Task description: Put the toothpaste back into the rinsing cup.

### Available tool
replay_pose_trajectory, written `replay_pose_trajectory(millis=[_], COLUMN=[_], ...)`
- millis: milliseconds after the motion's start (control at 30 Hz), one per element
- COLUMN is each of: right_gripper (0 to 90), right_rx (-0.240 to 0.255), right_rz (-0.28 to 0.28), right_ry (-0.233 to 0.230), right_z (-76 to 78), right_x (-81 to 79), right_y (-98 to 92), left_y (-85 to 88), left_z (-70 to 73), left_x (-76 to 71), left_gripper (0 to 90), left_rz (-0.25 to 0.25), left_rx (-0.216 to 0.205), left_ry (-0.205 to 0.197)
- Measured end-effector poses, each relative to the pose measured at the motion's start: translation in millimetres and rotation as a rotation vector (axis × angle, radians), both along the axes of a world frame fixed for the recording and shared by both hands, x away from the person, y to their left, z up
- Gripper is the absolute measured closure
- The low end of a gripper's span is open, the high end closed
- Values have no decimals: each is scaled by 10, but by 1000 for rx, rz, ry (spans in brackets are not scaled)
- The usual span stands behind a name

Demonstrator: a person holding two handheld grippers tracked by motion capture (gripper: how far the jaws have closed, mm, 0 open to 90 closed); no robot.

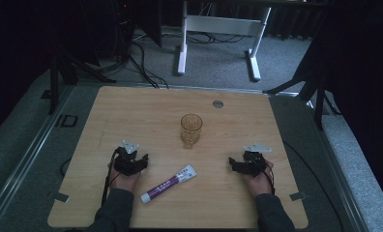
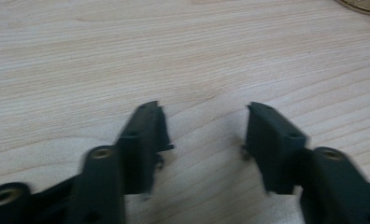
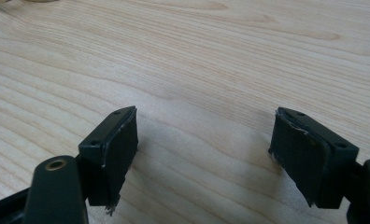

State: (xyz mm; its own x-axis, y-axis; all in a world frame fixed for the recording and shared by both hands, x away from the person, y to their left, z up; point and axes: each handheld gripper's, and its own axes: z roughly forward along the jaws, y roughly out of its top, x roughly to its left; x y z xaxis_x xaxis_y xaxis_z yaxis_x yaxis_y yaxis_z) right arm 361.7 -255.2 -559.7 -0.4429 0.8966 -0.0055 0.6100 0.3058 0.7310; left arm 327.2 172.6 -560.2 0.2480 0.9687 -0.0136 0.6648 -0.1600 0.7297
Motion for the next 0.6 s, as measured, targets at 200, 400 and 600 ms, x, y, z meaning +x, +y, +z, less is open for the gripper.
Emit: replay_pose_trajectory(millis=[200, 400, 600], right_gripper=[230, 230, 229], right_rx=[0, 1, -2], right_rz=[1, -6, -33], right_ry=[0, 0, -1], right_z=[1, 0, -1], right_x=[9, 19, 37], right_y=[1, 12, 42], left_y=[31, 146, 196], left_z=[85, 253, 368], left_x=[-37, -118, -203], left_gripper=[521, 570, 608], left_rz=[-21, -48, -100], left_rx=[-22, -119, -164], left_ry=[-12, -8, 21])
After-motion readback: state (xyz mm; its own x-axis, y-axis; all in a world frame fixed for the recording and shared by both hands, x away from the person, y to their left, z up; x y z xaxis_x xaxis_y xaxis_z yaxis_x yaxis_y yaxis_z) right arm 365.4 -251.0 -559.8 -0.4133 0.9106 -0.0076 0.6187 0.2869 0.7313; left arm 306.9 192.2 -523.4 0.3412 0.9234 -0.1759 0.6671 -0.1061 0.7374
